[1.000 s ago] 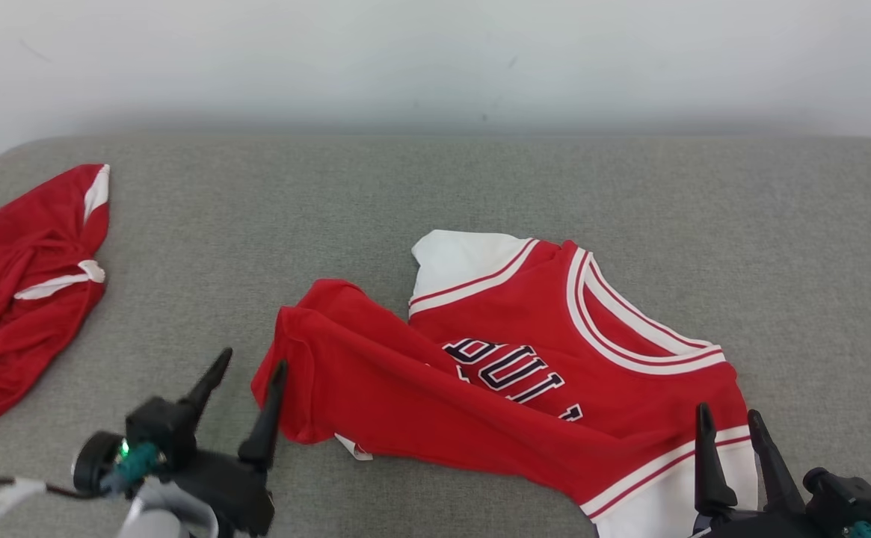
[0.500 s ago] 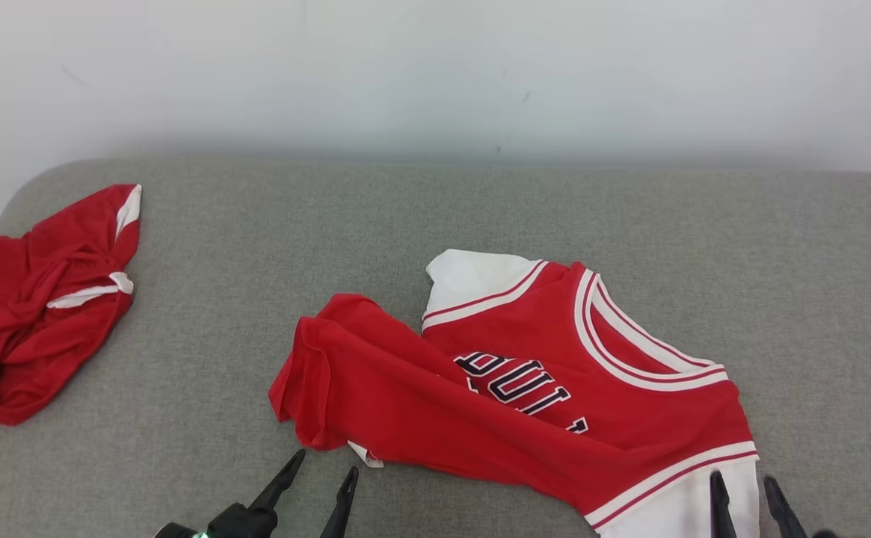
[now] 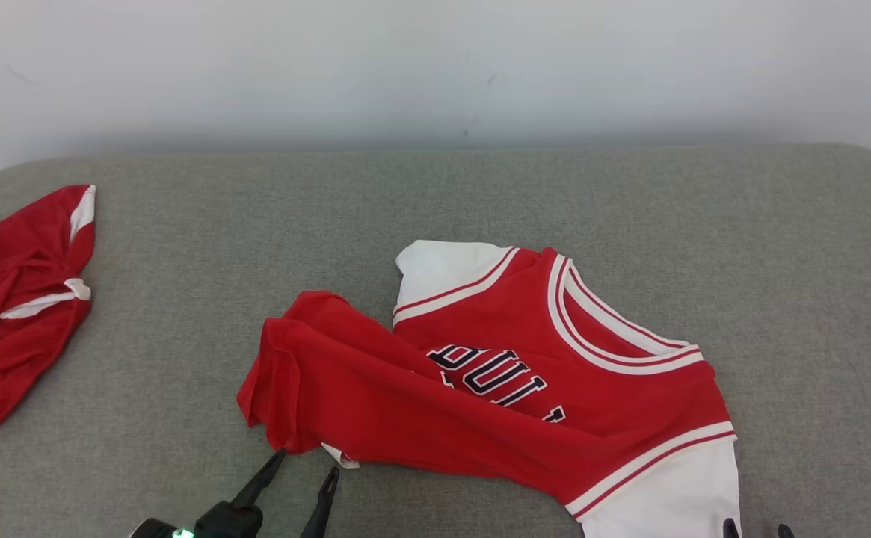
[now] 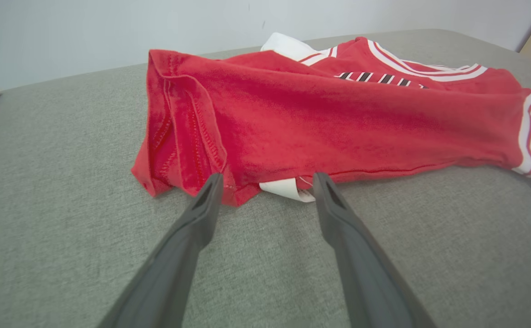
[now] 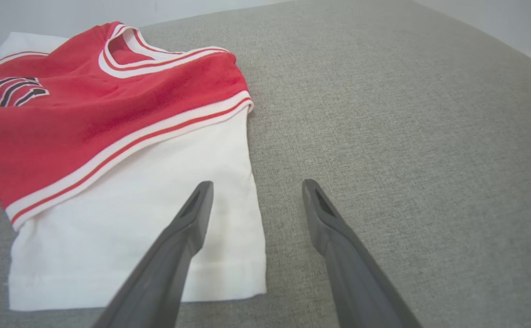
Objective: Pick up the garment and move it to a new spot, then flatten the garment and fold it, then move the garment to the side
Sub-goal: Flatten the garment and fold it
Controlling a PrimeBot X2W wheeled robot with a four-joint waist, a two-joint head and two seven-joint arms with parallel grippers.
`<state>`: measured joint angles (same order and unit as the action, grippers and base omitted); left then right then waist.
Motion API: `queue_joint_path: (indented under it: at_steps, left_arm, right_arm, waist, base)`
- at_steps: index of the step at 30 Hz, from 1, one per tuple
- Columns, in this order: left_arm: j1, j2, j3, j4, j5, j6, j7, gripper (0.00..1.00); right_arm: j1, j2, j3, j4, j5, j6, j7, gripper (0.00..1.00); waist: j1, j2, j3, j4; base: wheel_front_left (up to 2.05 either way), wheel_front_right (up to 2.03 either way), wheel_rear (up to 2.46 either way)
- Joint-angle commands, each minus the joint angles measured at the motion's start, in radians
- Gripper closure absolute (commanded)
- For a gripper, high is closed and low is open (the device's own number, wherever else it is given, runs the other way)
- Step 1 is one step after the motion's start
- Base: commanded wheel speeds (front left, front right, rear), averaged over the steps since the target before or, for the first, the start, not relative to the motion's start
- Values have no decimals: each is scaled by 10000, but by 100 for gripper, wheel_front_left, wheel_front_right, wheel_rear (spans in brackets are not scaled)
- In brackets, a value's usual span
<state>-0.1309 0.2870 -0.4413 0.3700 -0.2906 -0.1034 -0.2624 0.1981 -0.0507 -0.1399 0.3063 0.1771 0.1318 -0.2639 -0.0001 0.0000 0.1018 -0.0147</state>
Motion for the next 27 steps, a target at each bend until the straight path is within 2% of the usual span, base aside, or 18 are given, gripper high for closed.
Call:
queue_joint_path:
  at_steps: [1,17,23,24,25,26,27]
  left_arm:
    - [-205,-11,47,22,80,-8,-37,0]
    - [-884,96,250,1203,17,-163,-38,0]
    - [-1090,-85,216,1693,-177,-218,-36,0]
    - [-1156,-104,163,1822,-210,-234,-36,7]
    - [-1236,-143,138,1958,-290,-247,-38,51]
    - [-1271,-154,110,2155,-382,-260,-38,96]
    - [-1290,-147,45,2320,-435,-272,-36,100]
  right_arm:
    - [-164,7,66,47,76,-24,-3,0]
    - [-571,4,375,772,254,-24,-3,0]
    - [-820,10,860,1713,373,-24,14,0]
    - [-911,18,965,1939,368,-23,31,0]
    - [-987,20,1104,2197,359,-23,60,0]
    - [-1134,38,1238,2433,324,-6,83,71]
    - [-1280,37,1283,2571,311,-3,86,100]
  waist:
    - [1,0,119,-98]
    - [1,0,268,-322]
    - [1,0,331,-349]
    - [1,0,337,-353]
    - [1,0,340,-356]
    - [1,0,334,-366]
    - [1,0,322,-383]
  base:
    - [0,0,0]
    - [0,0,0]
    - [0,0,0]
    - [0,0,0]
    - [0,0,0]
    - [0,0,0]
    - [0,0,0]
